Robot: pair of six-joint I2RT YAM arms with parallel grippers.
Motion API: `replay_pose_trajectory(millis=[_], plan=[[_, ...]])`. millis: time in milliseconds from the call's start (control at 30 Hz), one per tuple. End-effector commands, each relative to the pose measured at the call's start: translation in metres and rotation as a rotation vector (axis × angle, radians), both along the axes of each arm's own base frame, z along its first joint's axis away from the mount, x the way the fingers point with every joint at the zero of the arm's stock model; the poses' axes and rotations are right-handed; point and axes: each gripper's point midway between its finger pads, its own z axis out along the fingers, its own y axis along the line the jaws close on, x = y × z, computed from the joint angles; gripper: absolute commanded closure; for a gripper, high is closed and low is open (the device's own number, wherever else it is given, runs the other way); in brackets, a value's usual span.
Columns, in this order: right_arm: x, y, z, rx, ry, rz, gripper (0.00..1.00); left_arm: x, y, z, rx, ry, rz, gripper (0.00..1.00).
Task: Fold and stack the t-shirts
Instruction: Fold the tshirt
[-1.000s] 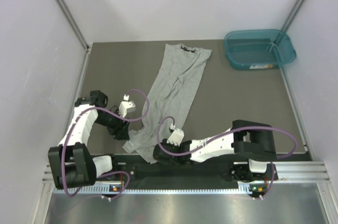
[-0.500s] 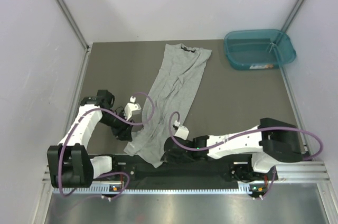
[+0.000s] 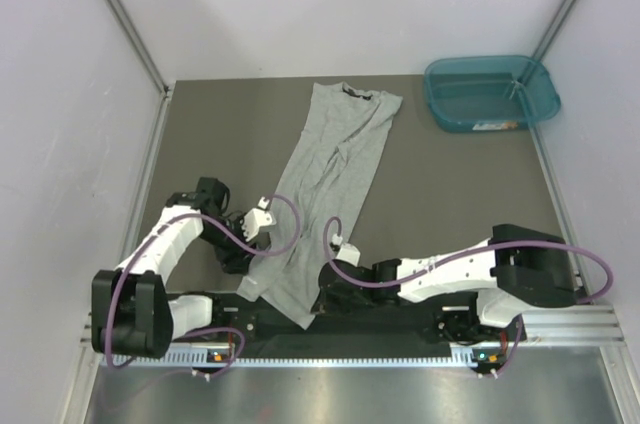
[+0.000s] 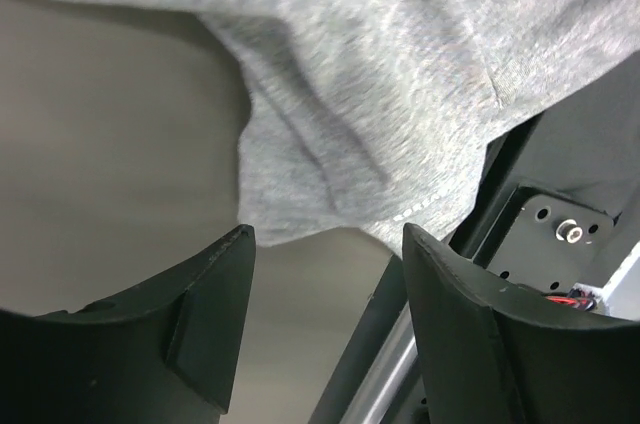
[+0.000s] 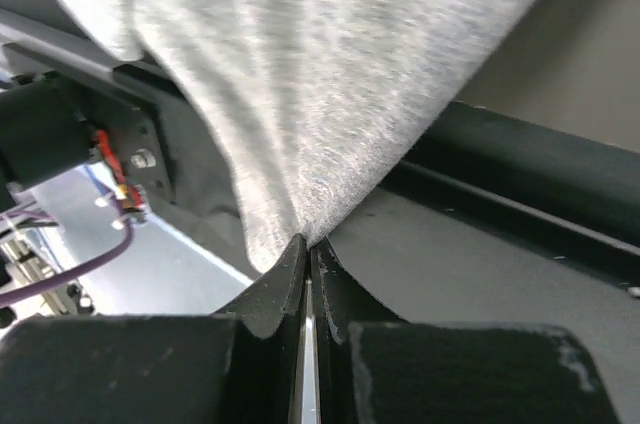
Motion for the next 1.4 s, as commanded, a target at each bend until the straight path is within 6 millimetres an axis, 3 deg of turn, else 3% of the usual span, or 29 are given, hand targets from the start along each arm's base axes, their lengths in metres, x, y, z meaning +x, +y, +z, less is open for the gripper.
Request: replay_pose_trajectory(millis=[0,67,167,267,367,467,500,533,567,667,800,900,1000,1100,1167,1200,1233,1267,1367], plan=[[0.003,-0.003,-0.003,0.034,0.011,-0.029,1.0,-0.01,-0.009,-0.007,-0.037,0.025,-0.096,0.34],[0.003,-0.006,-0.004,0.029,0.005,-0.03,0.98,-0.018,-0.011,-0.011,-0.054,0.055,-0.112,0.34],[0.002,-0.002,-0.003,0.032,-0.007,-0.019,0.83,-0.018,-0.016,-0.009,-0.086,0.067,-0.126,0.34],[0.001,0.002,-0.005,0.031,-0.004,-0.014,0.68,-0.006,-0.02,-0.012,-0.096,0.077,-0.088,0.36],[-0.001,0.006,-0.005,0.04,0.001,-0.021,0.61,-0.004,-0.023,-0.017,-0.106,0.118,-0.081,0.43],[-0.005,0.008,-0.014,0.023,0.022,-0.028,0.59,-0.013,-0.027,-0.01,-0.141,0.142,-0.12,0.73],[-0.007,0.011,-0.014,0.023,0.034,-0.026,0.64,-0.019,-0.029,-0.006,-0.154,0.155,-0.135,0.94],[-0.008,0.012,-0.016,0.017,0.042,-0.027,0.72,-0.021,-0.029,-0.002,-0.158,0.145,-0.147,1.0],[-0.008,0.012,-0.019,0.011,0.047,-0.033,0.87,-0.021,-0.029,0.0,-0.162,0.137,-0.166,1.0],[-0.008,0.013,-0.013,0.073,0.069,-0.065,1.0,-0.029,-0.026,0.008,-0.152,0.146,-0.197,1.0],[-0.014,-0.001,-0.01,0.061,0.069,-0.053,1.0,-0.038,-0.019,0.022,-0.129,0.147,-0.268,1.0],[-0.024,-0.005,-0.008,0.054,0.089,0.004,1.0,-0.069,-0.016,0.029,-0.119,0.243,-0.374,1.0],[-0.033,-0.011,-0.008,0.045,0.114,0.055,1.0,-0.073,-0.013,0.028,-0.094,0.241,-0.397,0.98],[-0.034,-0.029,-0.003,0.041,0.107,0.055,1.0,-0.071,-0.024,0.038,-0.135,0.22,-0.427,0.95],[-0.031,-0.036,0.002,0.045,0.1,0.05,1.0,-0.069,-0.034,0.046,-0.161,0.226,-0.43,0.85],[-0.03,-0.039,0.0,0.036,0.092,0.053,1.0,-0.069,-0.039,0.048,-0.183,0.239,-0.415,0.69],[-0.029,-0.038,0.001,0.045,0.085,0.059,0.96,-0.07,-0.038,0.047,-0.18,0.261,-0.411,0.6],[-0.03,-0.036,0.001,0.05,0.081,0.067,0.89,-0.071,-0.036,0.046,-0.161,0.281,-0.397,0.57],[-0.03,-0.026,0.0,0.085,0.065,0.091,0.56,-0.071,-0.024,0.048,-0.131,0.271,-0.388,0.52]])
